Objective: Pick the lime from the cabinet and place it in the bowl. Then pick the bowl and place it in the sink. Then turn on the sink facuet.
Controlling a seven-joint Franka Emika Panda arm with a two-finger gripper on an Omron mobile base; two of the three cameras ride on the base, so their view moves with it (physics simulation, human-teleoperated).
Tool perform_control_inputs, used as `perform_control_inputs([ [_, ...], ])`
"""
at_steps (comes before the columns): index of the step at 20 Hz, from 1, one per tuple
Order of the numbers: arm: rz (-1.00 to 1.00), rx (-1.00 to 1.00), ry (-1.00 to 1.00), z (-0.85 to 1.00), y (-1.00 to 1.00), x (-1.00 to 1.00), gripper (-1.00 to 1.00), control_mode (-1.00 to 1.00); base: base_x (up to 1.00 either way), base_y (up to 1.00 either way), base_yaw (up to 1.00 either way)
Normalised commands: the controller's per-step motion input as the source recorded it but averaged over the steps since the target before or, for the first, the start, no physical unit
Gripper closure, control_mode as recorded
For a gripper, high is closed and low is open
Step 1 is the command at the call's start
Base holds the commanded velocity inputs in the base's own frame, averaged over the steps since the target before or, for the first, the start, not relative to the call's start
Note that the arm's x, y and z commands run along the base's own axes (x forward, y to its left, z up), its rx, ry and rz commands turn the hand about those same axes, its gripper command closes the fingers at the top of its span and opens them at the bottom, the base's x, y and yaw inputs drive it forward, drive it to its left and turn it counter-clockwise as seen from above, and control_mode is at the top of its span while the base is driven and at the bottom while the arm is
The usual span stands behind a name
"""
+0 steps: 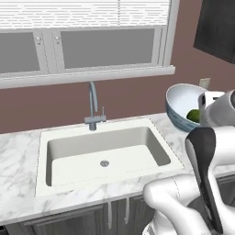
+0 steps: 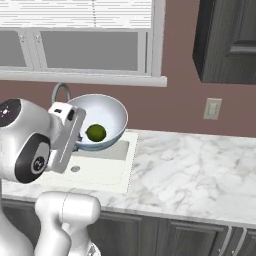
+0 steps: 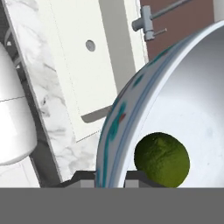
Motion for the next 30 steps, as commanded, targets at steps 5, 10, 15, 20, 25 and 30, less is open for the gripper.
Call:
perform_control_inputs([
  [5, 0.41, -0.02, 0.0, -0.25, 0.29, 0.58, 1.0, -1.0, 0.0, 0.0, 0.0],
  [10, 0.5, -0.11, 0.03, -0.53, 0.08, 0.26, 1.0, -1.0, 0.0, 0.0, 0.0],
  [15, 0.45, -0.17, 0.1, -0.38, 0.31, -0.04, 1.0, -1.0, 0.0, 0.0, 0.0],
  [20, 0.37, -0.15, 0.08, -0.46, 0.3, 0.2, 1.0, -1.0, 0.0, 0.0, 0.0],
  [25, 0.33, -0.08, 0.11, -0.5, 0.19, 0.57, 1.0, -1.0, 0.0, 0.0, 0.0],
  [30, 0.26, -0.04, 0.06, -0.49, 0.25, 0.69, 1.0, -1.0, 0.0, 0.0, 0.0],
])
